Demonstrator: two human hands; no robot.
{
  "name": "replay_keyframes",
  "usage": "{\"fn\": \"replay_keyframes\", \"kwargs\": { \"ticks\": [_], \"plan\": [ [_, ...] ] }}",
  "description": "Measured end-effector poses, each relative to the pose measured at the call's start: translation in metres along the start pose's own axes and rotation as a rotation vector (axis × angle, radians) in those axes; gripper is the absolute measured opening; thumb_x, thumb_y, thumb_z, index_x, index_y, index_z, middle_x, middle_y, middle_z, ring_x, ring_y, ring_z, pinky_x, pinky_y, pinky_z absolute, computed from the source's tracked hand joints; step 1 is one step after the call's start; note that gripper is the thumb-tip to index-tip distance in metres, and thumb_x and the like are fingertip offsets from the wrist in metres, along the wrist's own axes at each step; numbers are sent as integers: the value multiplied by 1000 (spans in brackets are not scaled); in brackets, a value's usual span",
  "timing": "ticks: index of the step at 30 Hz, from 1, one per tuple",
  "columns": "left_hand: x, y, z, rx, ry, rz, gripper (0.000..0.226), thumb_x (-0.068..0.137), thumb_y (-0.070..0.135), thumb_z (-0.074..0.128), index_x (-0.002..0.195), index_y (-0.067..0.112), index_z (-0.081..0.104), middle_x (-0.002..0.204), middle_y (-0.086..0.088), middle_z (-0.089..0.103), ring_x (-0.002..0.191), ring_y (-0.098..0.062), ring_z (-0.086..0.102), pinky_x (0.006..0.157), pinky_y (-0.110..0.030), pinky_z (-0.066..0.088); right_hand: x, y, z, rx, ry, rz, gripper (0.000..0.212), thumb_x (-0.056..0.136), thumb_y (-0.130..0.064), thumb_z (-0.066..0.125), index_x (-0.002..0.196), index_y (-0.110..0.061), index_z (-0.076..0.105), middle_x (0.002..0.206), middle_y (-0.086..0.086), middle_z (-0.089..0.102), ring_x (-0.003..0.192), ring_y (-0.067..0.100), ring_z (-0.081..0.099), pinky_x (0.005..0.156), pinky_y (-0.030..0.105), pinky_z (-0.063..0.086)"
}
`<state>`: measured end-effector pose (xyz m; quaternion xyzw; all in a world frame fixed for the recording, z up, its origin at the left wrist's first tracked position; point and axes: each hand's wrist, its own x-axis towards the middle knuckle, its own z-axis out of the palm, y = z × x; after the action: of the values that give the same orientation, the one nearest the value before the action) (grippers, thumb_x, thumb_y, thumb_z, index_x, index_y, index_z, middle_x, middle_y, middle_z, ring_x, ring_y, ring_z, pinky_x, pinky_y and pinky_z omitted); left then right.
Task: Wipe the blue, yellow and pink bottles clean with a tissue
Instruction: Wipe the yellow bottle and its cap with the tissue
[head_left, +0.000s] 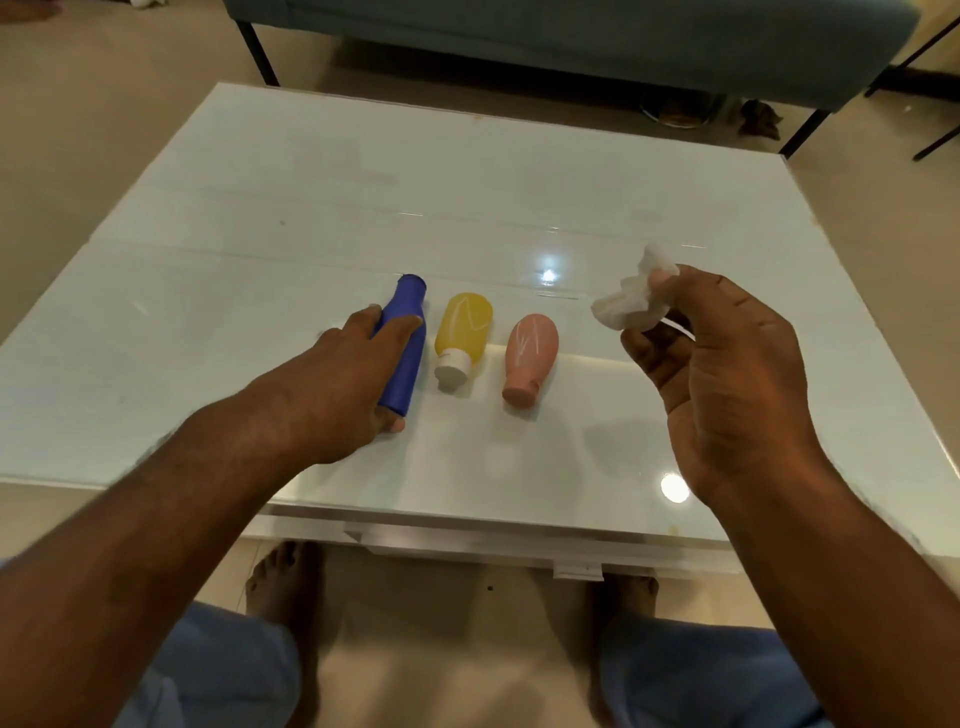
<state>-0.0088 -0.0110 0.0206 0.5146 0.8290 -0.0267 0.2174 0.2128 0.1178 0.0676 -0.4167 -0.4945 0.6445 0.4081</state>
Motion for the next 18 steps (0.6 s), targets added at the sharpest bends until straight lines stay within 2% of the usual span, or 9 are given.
{"fn": "replay_keyframes", "kwargs": {
  "ticks": [5,9,12,14,18],
  "plan": [
    [3,2,2,17,25,4,102,87,42,77,159,27,6,168,-9,13,143,-32,36,113,-44,40,0,-1,1,-12,0,0,18,100,-22,70,83,-21,77,82,-5,80,90,19,79,84,29,58],
    [2,10,4,98,116,43,109,84,66,66,162,26,0,171,-6,-8,156,-33,0,123,-50,21,0,-1,0,-17,7,2,12,100,-22,70,90,-19,76,82,-6,79,88,16,79,84,29,58],
    [1,21,9,155,121,169,98,91,67,55,162,32,-3,172,3,-14,157,-29,-16,126,-49,4,-1,0,2,-30,-9,2,14,101,-23,69,89,-17,75,79,-5,79,87,14,78,86,30,57],
    [1,29,12,156,107,200,88,94,62,53,162,34,4,172,5,-4,157,-28,-15,126,-49,3,-2,0,3,-35,-18,0,17,101,-23,69,86,-18,75,79,-6,79,89,14,77,87,31,57],
    [-2,35,10,136,217,240,70,93,51,65,152,34,32,161,4,33,156,-28,7,124,-47,17,-2,2,3,-44,-29,2,17,101,-24,68,88,-16,75,82,-3,78,88,16,77,87,32,57]
  ]
}}
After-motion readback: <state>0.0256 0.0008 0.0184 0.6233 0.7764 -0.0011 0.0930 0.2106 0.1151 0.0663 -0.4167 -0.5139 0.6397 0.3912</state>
